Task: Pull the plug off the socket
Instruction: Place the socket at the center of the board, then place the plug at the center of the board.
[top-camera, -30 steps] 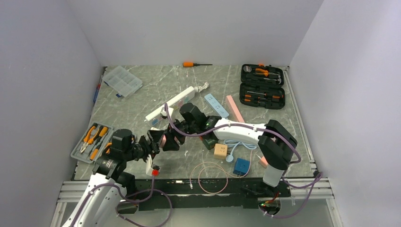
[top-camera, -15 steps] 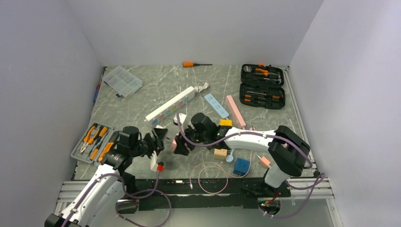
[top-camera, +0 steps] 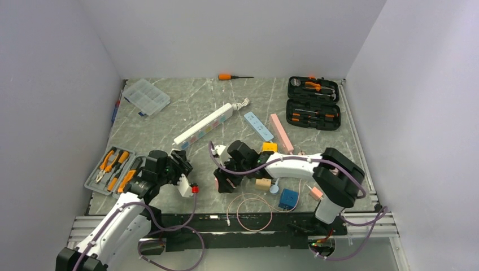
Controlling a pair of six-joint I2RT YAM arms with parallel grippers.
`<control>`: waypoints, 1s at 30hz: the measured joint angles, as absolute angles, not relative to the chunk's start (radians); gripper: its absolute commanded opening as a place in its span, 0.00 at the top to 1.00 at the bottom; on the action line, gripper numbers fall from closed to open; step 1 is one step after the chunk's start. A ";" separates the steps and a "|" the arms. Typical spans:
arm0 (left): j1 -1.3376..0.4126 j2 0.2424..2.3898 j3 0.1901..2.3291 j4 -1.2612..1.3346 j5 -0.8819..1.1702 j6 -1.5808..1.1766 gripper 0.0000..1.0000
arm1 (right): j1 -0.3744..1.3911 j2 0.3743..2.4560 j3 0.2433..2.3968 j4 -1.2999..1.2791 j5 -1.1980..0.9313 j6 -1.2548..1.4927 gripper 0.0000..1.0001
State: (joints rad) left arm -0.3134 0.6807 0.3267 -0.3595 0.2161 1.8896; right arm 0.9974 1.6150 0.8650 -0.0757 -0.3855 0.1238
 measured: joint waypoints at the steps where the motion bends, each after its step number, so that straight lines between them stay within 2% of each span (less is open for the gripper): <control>1: -0.321 0.674 0.328 -0.373 0.221 1.870 1.00 | 0.997 1.640 0.881 -0.071 -0.378 0.125 1.00; 6: -0.336 0.646 0.350 -0.499 0.298 1.808 1.00 | 1.003 1.756 0.948 -0.025 -0.325 0.128 0.91; 9: -0.339 0.643 0.346 -0.542 0.321 1.794 1.00 | 1.009 1.785 0.963 0.001 -0.289 0.128 0.72; 13: -0.342 0.655 0.310 -0.548 0.332 1.766 1.00 | 1.025 1.801 0.971 0.029 -0.257 0.128 0.34; 17: -0.342 0.706 0.266 -0.525 0.333 1.743 0.98 | 1.042 1.803 0.973 0.037 -0.240 0.132 0.12; 19: -0.342 0.736 0.263 -0.475 0.328 1.725 0.91 | 1.048 1.803 0.978 0.036 -0.235 0.135 0.05; 20: -0.342 0.750 0.263 -0.455 0.327 1.717 0.83 | 1.050 1.803 0.980 0.036 -0.235 0.136 0.01; 24: -0.343 0.795 0.263 -0.381 0.324 1.682 0.27 | 1.054 1.801 0.989 0.016 -0.222 0.135 0.01; 25: -0.343 0.798 0.263 -0.375 0.324 1.678 0.17 | 1.053 1.798 0.990 0.007 -0.215 0.135 0.02; 28: -0.347 0.804 0.276 -0.366 0.317 1.654 0.01 | 1.041 1.763 0.994 -0.036 -0.192 0.136 0.05; 30: -0.348 0.818 0.297 -0.376 0.315 1.625 0.00 | 1.022 1.716 0.994 -0.058 -0.183 0.140 0.08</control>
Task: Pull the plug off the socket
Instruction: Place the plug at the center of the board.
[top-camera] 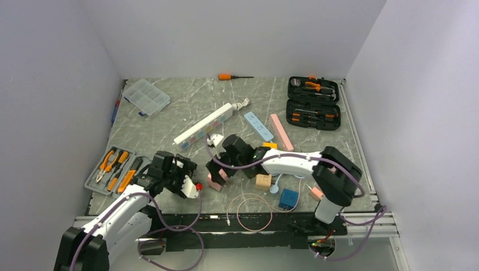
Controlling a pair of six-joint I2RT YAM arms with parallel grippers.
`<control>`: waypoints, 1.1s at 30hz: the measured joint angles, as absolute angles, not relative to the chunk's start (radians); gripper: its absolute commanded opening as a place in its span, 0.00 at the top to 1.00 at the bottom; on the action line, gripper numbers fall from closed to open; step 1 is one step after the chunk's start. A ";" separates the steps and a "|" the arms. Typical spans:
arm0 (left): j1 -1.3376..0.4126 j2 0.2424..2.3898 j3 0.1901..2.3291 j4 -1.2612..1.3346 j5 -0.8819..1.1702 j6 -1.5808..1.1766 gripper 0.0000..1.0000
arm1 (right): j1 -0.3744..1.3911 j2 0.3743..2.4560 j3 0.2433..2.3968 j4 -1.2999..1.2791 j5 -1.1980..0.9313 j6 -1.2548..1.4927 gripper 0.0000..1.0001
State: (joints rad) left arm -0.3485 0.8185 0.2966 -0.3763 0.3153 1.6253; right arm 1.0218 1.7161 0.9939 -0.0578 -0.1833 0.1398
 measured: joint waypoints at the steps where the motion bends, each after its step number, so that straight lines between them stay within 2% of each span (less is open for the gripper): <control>1: -0.348 0.825 0.312 -0.391 0.316 1.601 0.01 | 1.007 1.689 0.994 -0.067 -0.177 0.141 0.10; 8: -0.348 0.870 0.492 -0.615 0.333 1.401 0.01 | 0.884 1.546 1.013 -0.091 -0.078 0.162 0.24; 13: -0.348 0.921 0.749 -0.798 0.387 1.222 0.01 | 0.813 1.499 0.979 -0.122 -0.001 0.192 0.46; 16: -0.348 0.941 0.873 -0.876 0.426 1.110 0.01 | 0.805 1.483 0.931 -0.142 0.053 0.211 0.55; 19: -0.348 0.969 0.967 -0.929 0.445 0.999 0.01 | 0.806 1.477 0.878 -0.160 0.098 0.233 0.60; 25: -0.348 1.057 1.196 -0.979 0.454 0.804 0.01 | 0.807 1.388 0.769 -0.157 0.192 0.308 0.63; 27: -0.348 1.050 1.198 -0.978 0.455 0.794 0.01 | 0.807 1.378 0.757 -0.167 0.199 0.314 0.67; 33: -0.348 1.031 1.198 -0.989 0.442 0.765 0.01 | 0.806 1.306 0.716 -0.195 0.252 0.358 0.92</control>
State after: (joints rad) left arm -0.3485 1.0306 1.1976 -0.9886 0.4419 0.7647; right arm 0.8062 1.3060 0.7162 -0.1951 0.2516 0.3576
